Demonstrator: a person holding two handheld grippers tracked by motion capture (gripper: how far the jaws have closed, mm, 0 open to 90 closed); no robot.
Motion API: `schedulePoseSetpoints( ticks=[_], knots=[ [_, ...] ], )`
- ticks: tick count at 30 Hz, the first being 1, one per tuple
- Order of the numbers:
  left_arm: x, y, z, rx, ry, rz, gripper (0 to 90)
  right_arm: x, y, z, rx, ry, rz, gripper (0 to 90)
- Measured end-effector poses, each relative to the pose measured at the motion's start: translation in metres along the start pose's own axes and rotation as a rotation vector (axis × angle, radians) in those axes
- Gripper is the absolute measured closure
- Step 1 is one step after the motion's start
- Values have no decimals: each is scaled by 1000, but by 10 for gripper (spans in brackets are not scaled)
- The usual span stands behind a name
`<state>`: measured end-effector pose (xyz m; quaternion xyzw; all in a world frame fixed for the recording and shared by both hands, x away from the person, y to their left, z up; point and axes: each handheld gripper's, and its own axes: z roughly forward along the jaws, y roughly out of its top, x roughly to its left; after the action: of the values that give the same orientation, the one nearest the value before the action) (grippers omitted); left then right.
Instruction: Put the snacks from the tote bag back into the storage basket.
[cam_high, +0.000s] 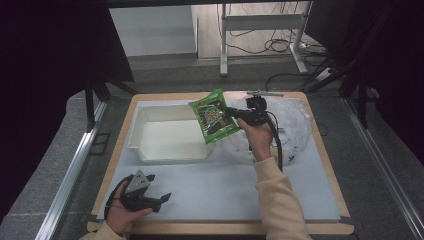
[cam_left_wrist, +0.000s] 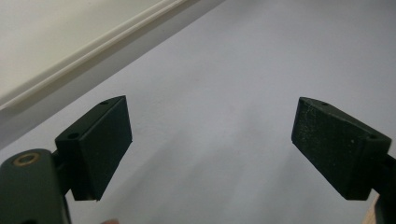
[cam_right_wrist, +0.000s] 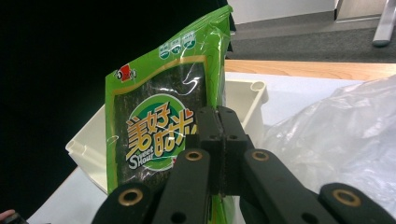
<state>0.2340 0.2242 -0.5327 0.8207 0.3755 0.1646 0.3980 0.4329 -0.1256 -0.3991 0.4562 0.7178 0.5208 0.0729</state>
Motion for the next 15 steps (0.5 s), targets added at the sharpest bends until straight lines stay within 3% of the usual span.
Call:
schedulePoseSetpoints(
  ticks=[15],
  knots=[
    [1, 0, 0, 2, 0, 1, 123, 14, 3, 21, 13, 25, 0, 900]
  ],
)
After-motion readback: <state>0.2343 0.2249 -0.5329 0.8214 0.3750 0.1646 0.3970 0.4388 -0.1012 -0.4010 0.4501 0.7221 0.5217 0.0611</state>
